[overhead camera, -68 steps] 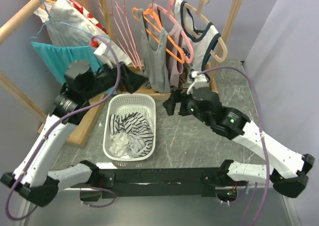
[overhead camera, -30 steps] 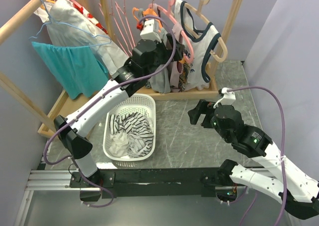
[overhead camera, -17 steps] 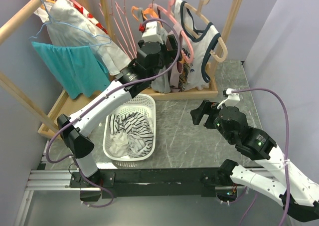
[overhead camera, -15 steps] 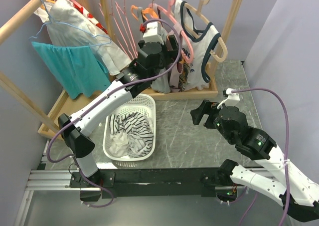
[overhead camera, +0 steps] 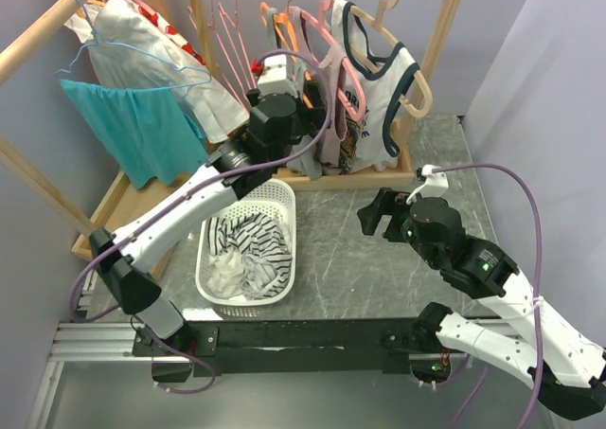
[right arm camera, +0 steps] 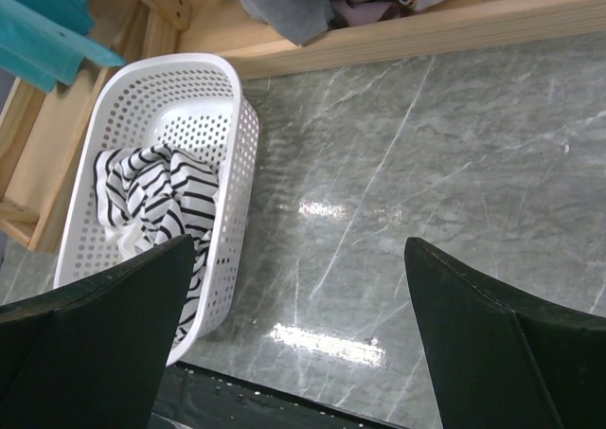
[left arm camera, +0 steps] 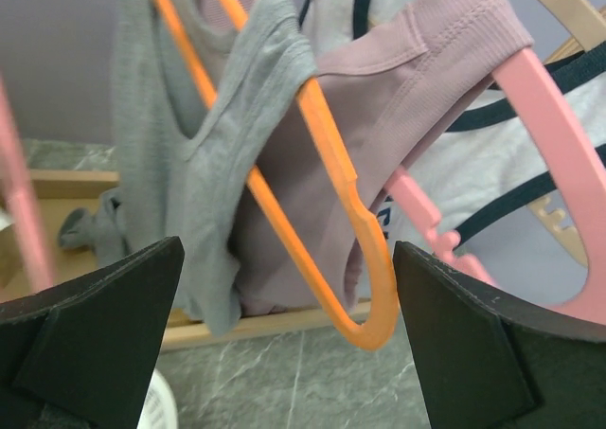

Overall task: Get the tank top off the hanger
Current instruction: Pick up the hanger from the clothesline.

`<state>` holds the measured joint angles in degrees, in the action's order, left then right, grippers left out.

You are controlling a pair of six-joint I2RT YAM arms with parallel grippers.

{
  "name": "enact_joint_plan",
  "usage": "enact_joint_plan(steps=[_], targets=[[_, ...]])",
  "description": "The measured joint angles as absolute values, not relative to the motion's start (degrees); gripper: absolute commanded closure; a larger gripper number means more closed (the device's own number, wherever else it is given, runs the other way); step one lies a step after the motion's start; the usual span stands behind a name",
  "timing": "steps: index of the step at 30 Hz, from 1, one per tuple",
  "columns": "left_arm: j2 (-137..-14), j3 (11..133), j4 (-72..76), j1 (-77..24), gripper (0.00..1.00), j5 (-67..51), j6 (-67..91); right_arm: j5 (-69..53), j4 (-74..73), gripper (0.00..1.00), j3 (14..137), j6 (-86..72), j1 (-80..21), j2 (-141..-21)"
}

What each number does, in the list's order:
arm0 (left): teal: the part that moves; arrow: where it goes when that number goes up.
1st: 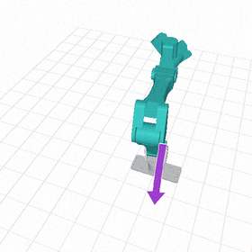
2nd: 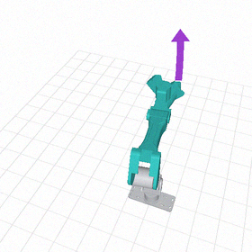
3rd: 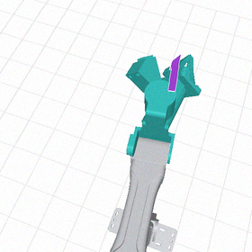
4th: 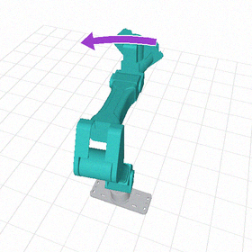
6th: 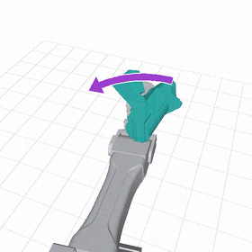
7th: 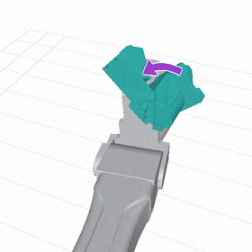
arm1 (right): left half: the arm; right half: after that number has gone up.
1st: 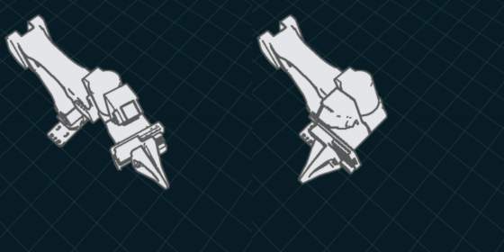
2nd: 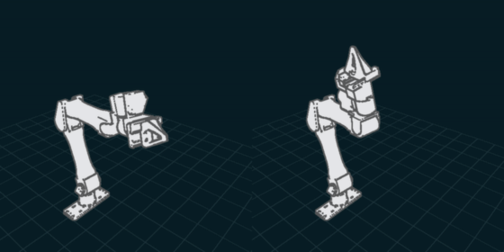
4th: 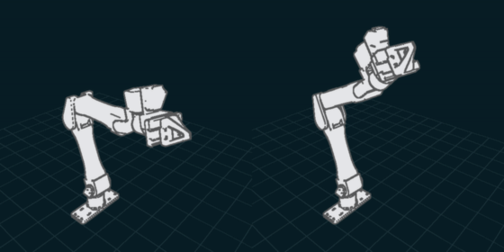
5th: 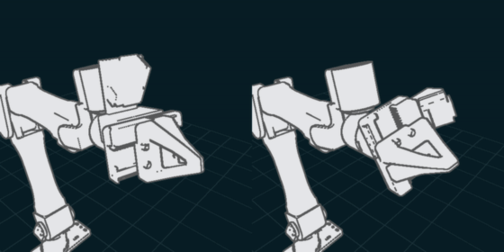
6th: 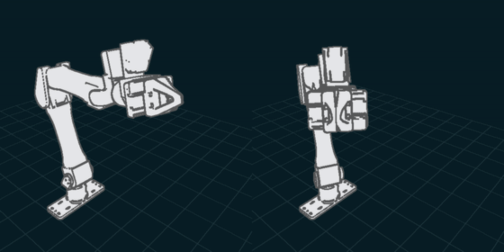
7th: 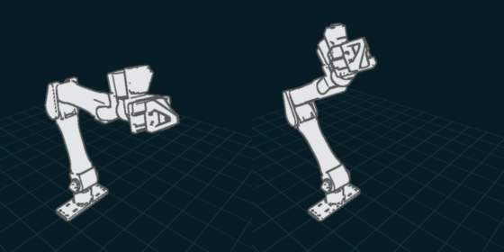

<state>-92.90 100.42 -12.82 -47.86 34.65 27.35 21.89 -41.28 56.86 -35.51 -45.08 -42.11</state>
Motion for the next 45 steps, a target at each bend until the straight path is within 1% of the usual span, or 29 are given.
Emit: enact_joint_plan(steps=[4, 9, 12, 19, 20, 22, 25, 28, 30, 31, 34, 36, 38, 39, 40, 43, 45], targets=[[-88.3, 96.7, -12.8, -48.1, 0.01, 36.5, 26.7, 21.2, -40.9, 0.00, 56.8, -35.3, -44.9, -42.7], [-87.2, 96.7, -11.8, -48.1, 0.00, 37.9, 25.6, 20.4, -40.3, 0.00, 55.7, -35.0, -44.4, -43.0], [-89.0, 98.0, -11.9, -48.1, 0.01, 37.8, 24.6, 20.2, -40.0, 0.00, 55.5, -35.0, -44.1, -42.9], [-97.5, 104.9, -12.7, -47.8, 0.01, 36.2, 23.1, 19.9, -39.9, 0.00, 54.7, -35.0, -43.3, -42.2], [-98.6, 106.0, -13.3, -47.6, 0.07, 35.9, 23.2, 19.9, -39.9, 0.00, 54.7, -35.0, -43.2, -42.0], [-99.7, 106.5, -14.8, -46.9, 0.16, 35.2, 23.3, 19.9, -40.0, 0.00, 54.7, -35.0, -43.1, -41.4], [-99.2, 104.2, -15.3, -45.2, 0.16, 33.7, 23.8, 19.9, -40.3, 0.00, 54.4, -35.1, -42.8, -40.1], [-97.4, 100.6, -15.4, -43.8, 0.23, 33.6, 23.8, 19.9, -40.7, 0.00, 53.5, -35.1, -42.5, -39.1], [-96.7, 99.8, -15.6, -43.5, 0.28, 33.6, 23.8, 19.8, -41.2, 0.00, 52.9, -35.1, -42.3, -38.8], [-96.4, 99.7, -15.7, -43.5, 0.34, 33.5, 23.7, 19.8, -41.4, 0.00, 52.8, -35.1, -42.2, -38.7], [-95.4, 99.5, -15.6, -43.7, 0.46, 33.2, 23.6, 19.7, -41.4, 0.00, 52.8, -35.1, -42.0, -38.8], [-94.9, 99.5, -15.4, -43.7, 0.48, 32.9, 23.6, 19.5, -41.4, 0.00, 52.8, -35.1, -42.0, -39.1], [-94.5, 99.5, -15.4, -43.7, 0.55, 32.8, 23.4, 19.3, -41.2, 0.00, 52.8, -35.1, -41.9, -39.2], [-94.3, 99.5, -15.4, -43.7, 0.59, 32.8, 23.3, 19.0, -41.1, 0.00, 52.8, -35.1, -41.9, -39.3], [-94.2, 99.5, -15.3, -43.7, 0.66, 32.9, 23.2, 18.9, -41.1, 0.00, 52.8, -35.1, -41.9, -39.4], [-93.6, 99.3, -15.0, -43.7, 0.75, 33.0, 22.7, 18.5, -41.0, 0.00, 52.8, -35.0, -41.7, -40.0], [-93.3, 99.3, -15.1, -43.7, 0.93, 33.3, 22.1, 18.3, -40.9, 0.00, 52.8, -35.0, -41.7, -40.5]])
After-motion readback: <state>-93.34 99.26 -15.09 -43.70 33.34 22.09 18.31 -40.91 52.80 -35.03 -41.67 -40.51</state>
